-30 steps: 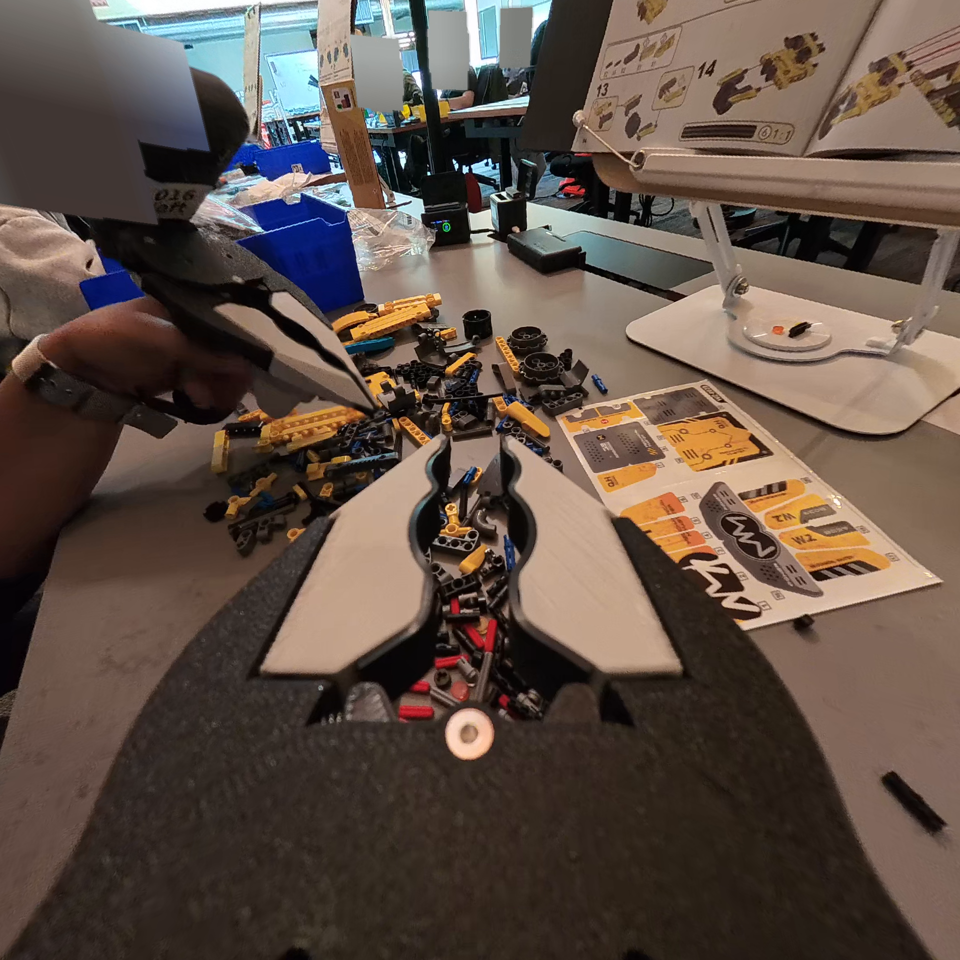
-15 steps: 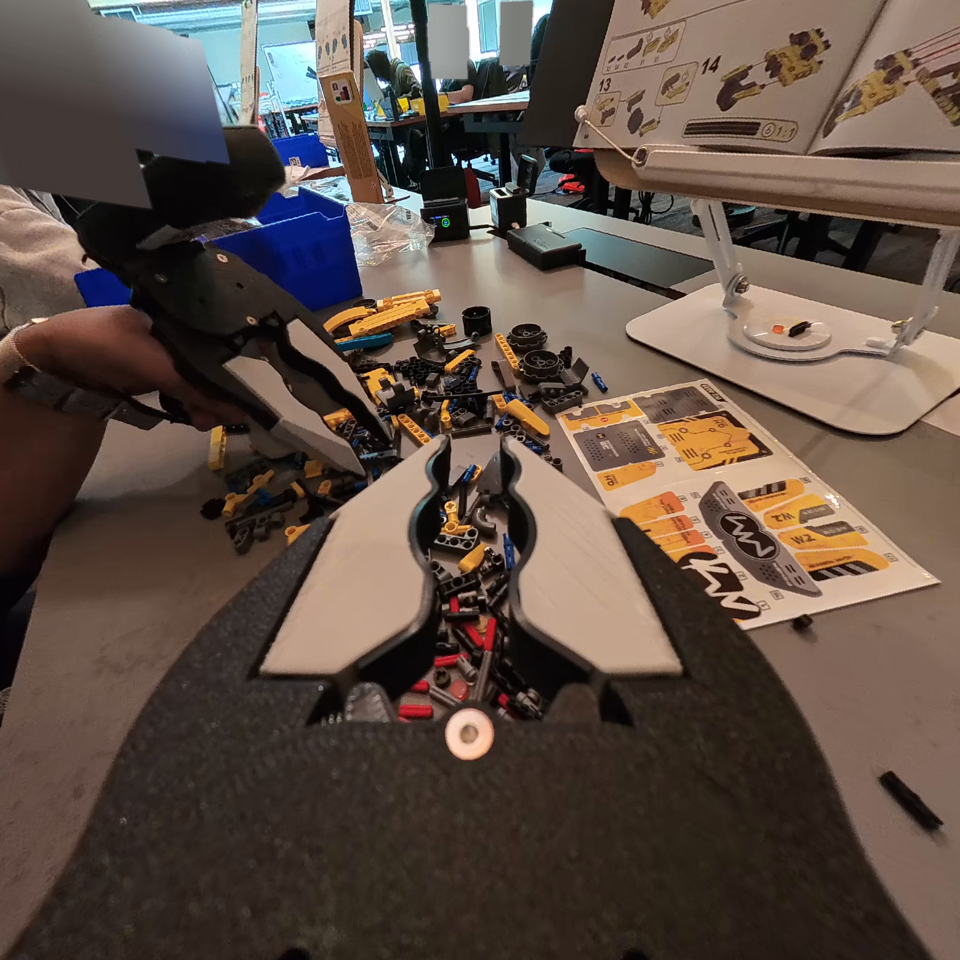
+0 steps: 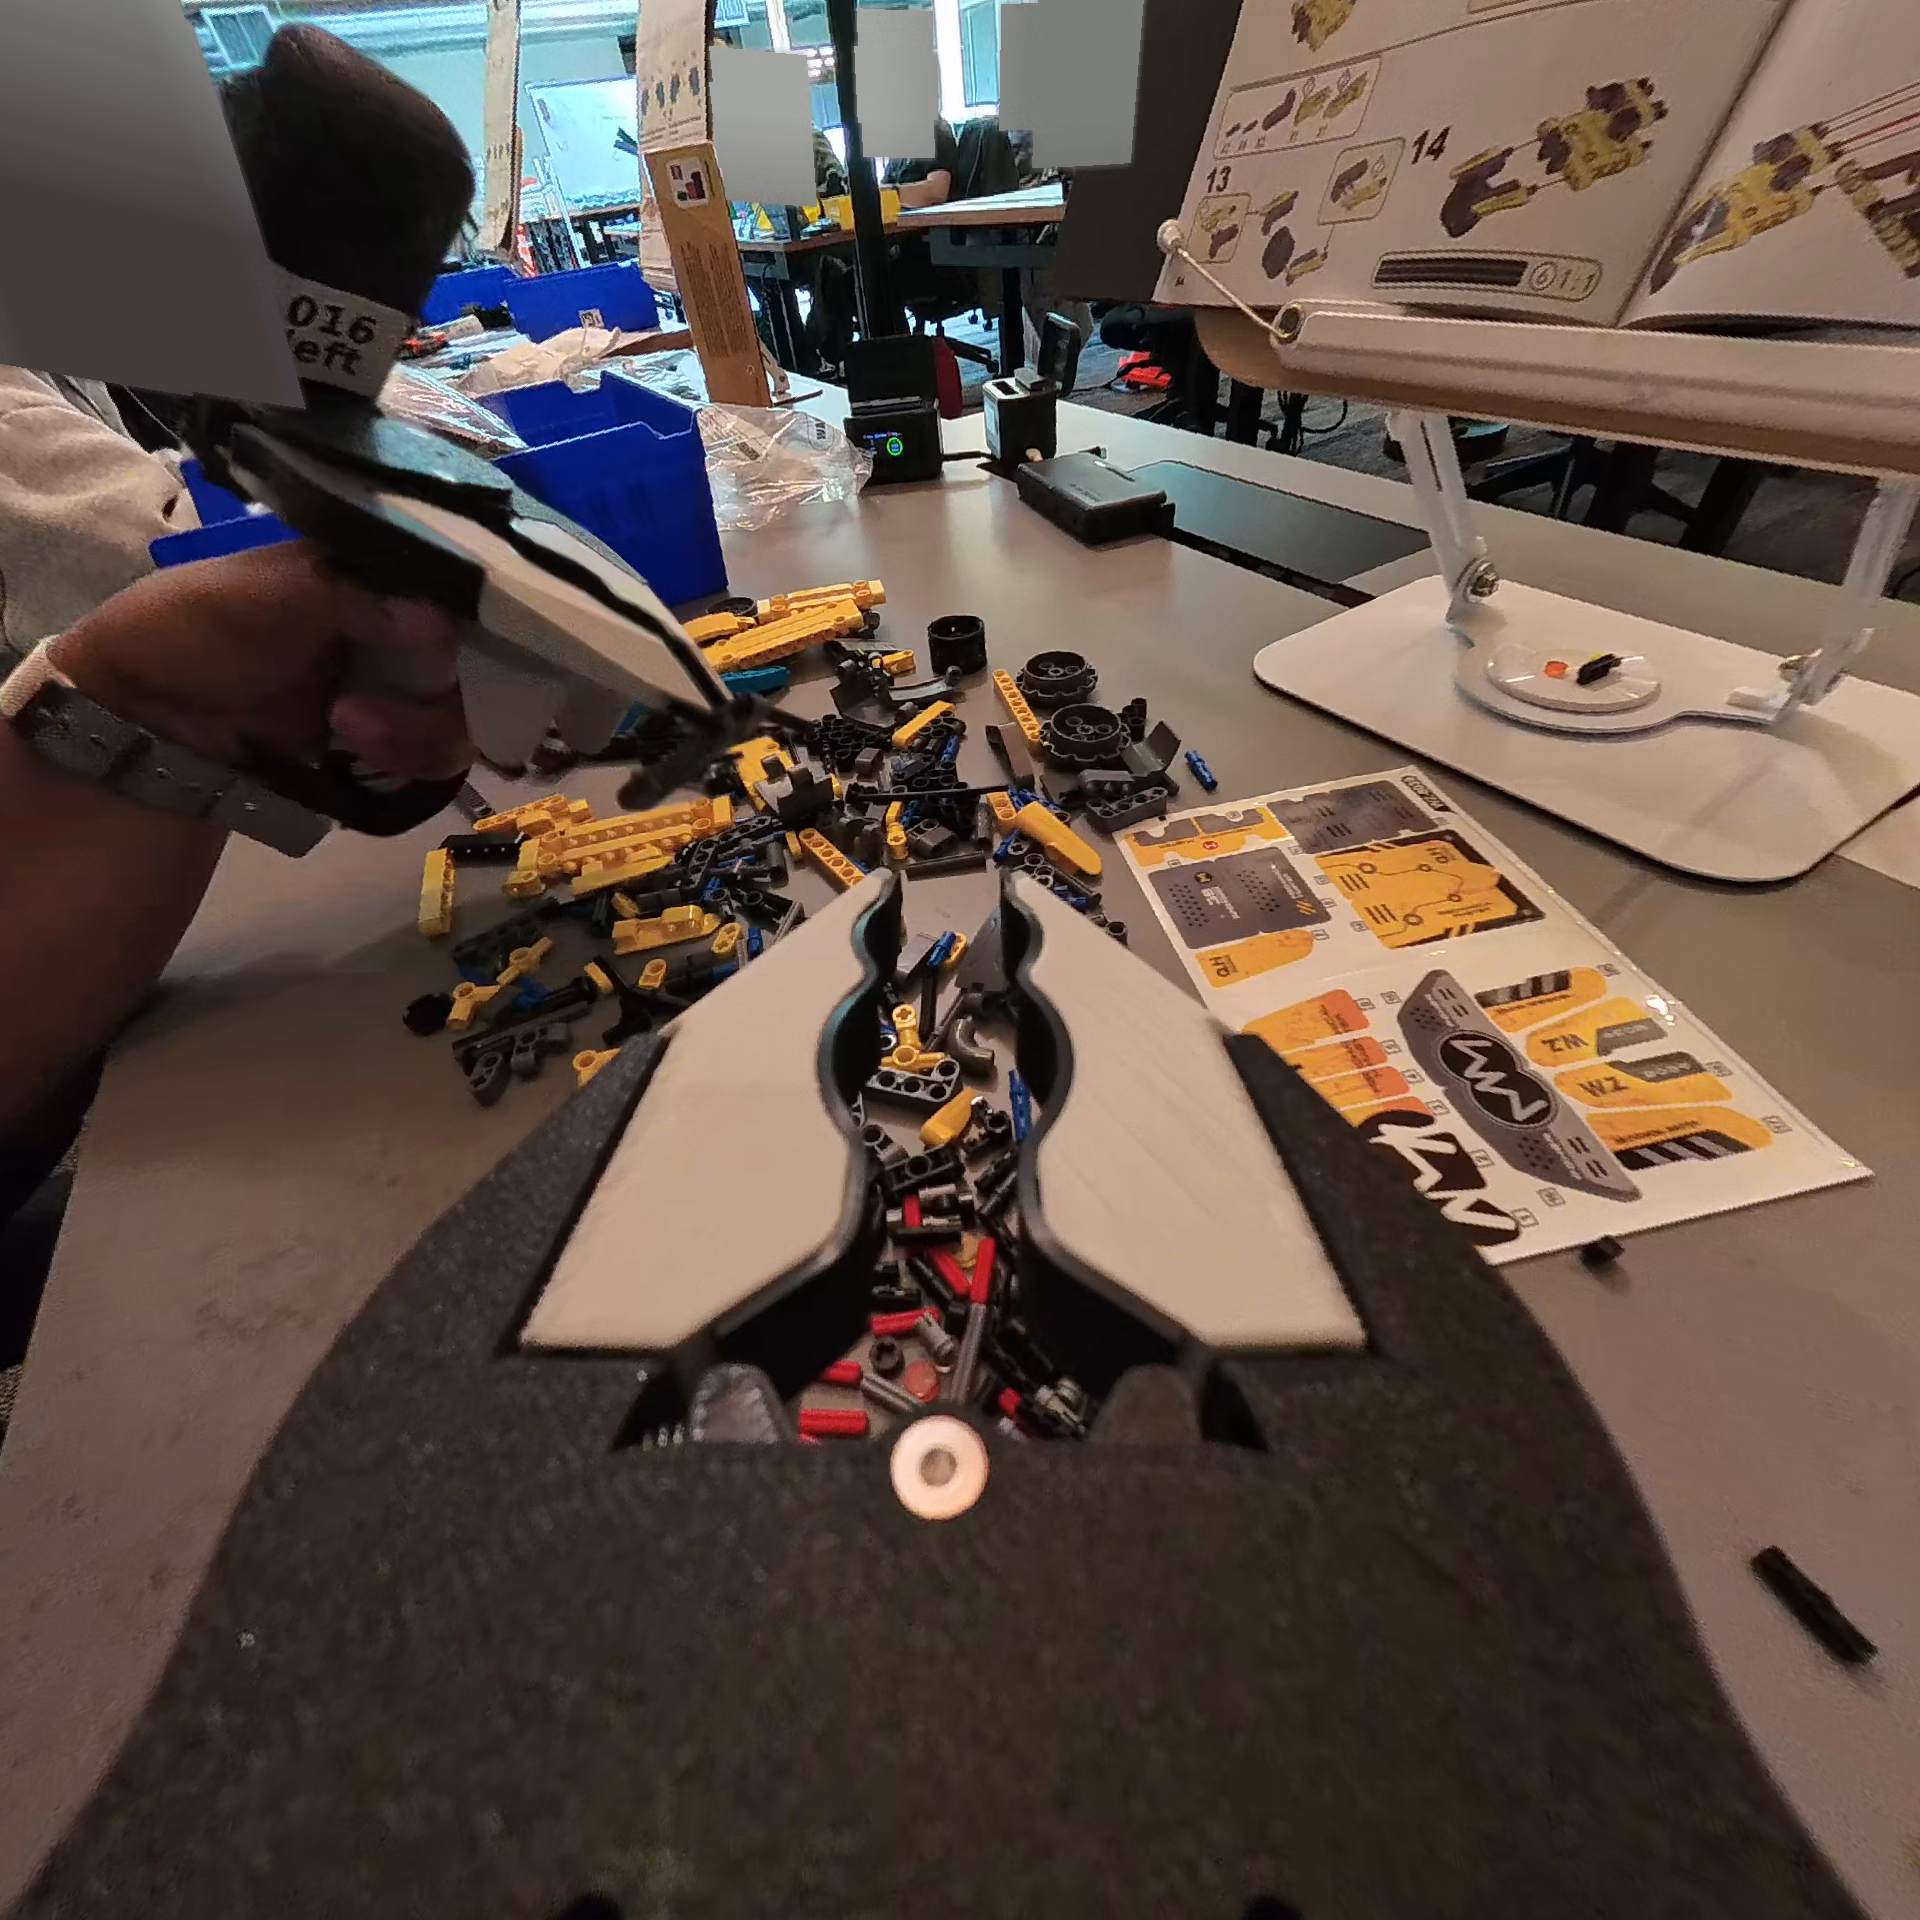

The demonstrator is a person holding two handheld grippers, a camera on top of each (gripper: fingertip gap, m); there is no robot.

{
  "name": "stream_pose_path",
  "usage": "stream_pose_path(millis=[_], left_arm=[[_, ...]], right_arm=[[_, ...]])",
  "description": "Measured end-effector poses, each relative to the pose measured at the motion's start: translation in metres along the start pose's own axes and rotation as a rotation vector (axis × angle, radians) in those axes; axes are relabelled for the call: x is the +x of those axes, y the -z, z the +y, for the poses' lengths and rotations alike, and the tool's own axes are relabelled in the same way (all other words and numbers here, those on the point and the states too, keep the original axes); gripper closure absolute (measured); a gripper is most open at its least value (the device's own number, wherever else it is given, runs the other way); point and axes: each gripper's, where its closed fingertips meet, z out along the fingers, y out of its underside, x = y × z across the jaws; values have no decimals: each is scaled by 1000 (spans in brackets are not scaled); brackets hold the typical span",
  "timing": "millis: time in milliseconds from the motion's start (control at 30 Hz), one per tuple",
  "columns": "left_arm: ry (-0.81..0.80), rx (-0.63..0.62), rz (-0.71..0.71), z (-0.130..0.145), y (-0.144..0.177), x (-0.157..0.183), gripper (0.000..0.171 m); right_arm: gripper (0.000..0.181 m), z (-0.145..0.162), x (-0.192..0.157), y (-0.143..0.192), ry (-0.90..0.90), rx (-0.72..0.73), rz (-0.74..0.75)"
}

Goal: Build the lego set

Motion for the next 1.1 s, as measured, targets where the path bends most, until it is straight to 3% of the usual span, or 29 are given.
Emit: stream_pose_path(millis=[67, 133, 233, 533, 767, 1100], left_arm=[[97, 48, 102, -6, 3, 6, 165], [127, 31, 93, -1, 2, -1, 165], [72, -48, 1, 13, -2, -14, 165], [-21, -188, 80, 36, -19, 9, 165], [-91, -237, 145, 43, -30, 30, 165], [-169, -242, 188, 43, -37, 48, 165]], right_arm=[[164, 1, 0, 0, 0, -2, 1], [164, 1, 1, -1, -1, -5, 2], [164, 2, 1, -1, -2, -7, 4], [164, 2, -3, -2, 3, -6, -14], [157, 1, -25, -6, 55, -3, -102], [154, 23, -56, -19, 103, -108, -227]])
